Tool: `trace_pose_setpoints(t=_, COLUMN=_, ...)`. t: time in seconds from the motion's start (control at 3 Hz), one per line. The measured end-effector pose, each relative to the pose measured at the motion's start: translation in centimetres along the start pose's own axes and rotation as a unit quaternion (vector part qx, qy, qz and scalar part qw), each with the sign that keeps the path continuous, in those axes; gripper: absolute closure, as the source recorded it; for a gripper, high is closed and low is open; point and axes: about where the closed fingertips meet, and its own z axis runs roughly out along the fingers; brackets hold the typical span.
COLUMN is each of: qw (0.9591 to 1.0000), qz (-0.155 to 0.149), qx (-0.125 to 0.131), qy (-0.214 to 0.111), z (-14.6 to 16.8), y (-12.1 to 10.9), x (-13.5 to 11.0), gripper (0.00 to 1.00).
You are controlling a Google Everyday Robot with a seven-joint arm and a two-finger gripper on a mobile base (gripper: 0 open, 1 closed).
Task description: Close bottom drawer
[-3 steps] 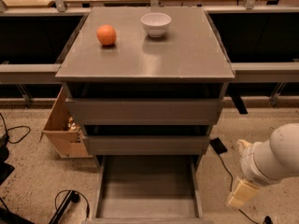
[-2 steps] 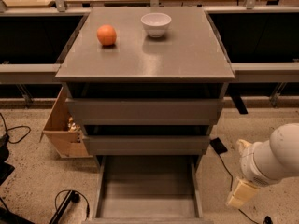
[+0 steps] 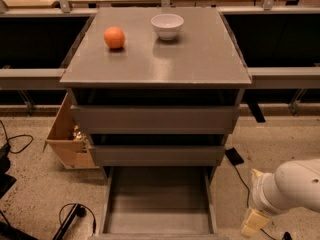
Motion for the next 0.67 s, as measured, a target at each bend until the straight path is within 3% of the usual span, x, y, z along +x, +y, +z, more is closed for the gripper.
trace_pose_setpoints(t=0.33, qw=0.9999, qz=0.004, qx=-0.01, qy=0.006, z=6.5, y=1.6, x=2.8, gripper=0.14)
trace_pose_setpoints(t=0.67, qw=0.9999, qz=0.006, qx=-0.014, qy=0.0, z=11.9, y=3.1, x=4.7, gripper=0.37)
